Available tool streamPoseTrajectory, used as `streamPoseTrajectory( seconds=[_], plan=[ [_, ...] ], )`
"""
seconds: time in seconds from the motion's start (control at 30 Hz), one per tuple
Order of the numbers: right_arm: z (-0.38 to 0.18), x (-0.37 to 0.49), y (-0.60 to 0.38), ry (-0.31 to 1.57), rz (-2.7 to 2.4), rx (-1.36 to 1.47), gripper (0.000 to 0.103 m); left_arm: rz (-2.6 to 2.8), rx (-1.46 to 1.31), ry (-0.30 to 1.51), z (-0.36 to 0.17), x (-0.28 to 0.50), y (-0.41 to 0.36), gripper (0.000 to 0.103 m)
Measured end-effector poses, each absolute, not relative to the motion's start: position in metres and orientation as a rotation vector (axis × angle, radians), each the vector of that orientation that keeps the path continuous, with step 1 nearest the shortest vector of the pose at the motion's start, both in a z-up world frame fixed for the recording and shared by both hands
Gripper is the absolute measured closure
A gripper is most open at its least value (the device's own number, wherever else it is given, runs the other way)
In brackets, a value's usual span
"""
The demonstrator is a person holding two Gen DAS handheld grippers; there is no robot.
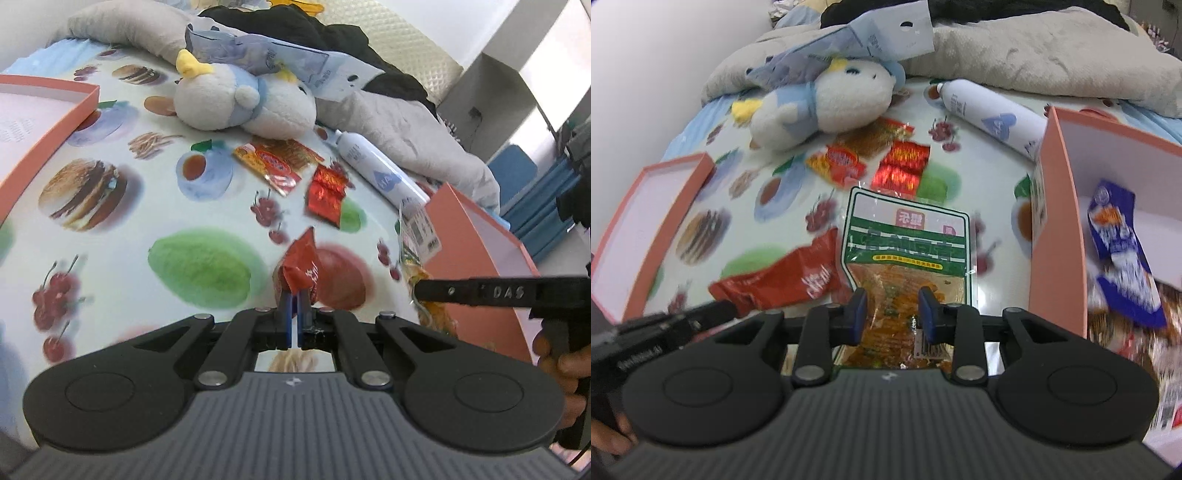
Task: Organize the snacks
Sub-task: 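Grasp the red packet with left tool while right grasps the green-labelled packet, then lift the red packet with left tool while right lifts the green-labelled packet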
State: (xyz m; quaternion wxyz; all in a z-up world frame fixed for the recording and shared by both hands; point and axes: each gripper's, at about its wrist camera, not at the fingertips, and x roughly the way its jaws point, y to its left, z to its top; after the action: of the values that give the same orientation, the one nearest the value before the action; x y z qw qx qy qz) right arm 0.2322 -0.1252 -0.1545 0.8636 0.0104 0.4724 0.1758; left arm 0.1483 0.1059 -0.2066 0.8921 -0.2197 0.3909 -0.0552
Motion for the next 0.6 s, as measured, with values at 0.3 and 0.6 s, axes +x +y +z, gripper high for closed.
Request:
streamPoseTrajectory(
  seconds=[0.3, 0.6],
  plan=[
    [-0.178, 0.168, -0.12, 0.979, 0.36, -0.049, 0.086, -0.154, -0.475, 0.89, -0.211, 0.112, 0.093, 0.1],
    [-0.193, 0.145, -0.124, 0.932, 0.331, -0.078, 0.081, -0.171, -0.459, 0.988, -0.216, 0.107, 0.094, 0.069]
  ],
)
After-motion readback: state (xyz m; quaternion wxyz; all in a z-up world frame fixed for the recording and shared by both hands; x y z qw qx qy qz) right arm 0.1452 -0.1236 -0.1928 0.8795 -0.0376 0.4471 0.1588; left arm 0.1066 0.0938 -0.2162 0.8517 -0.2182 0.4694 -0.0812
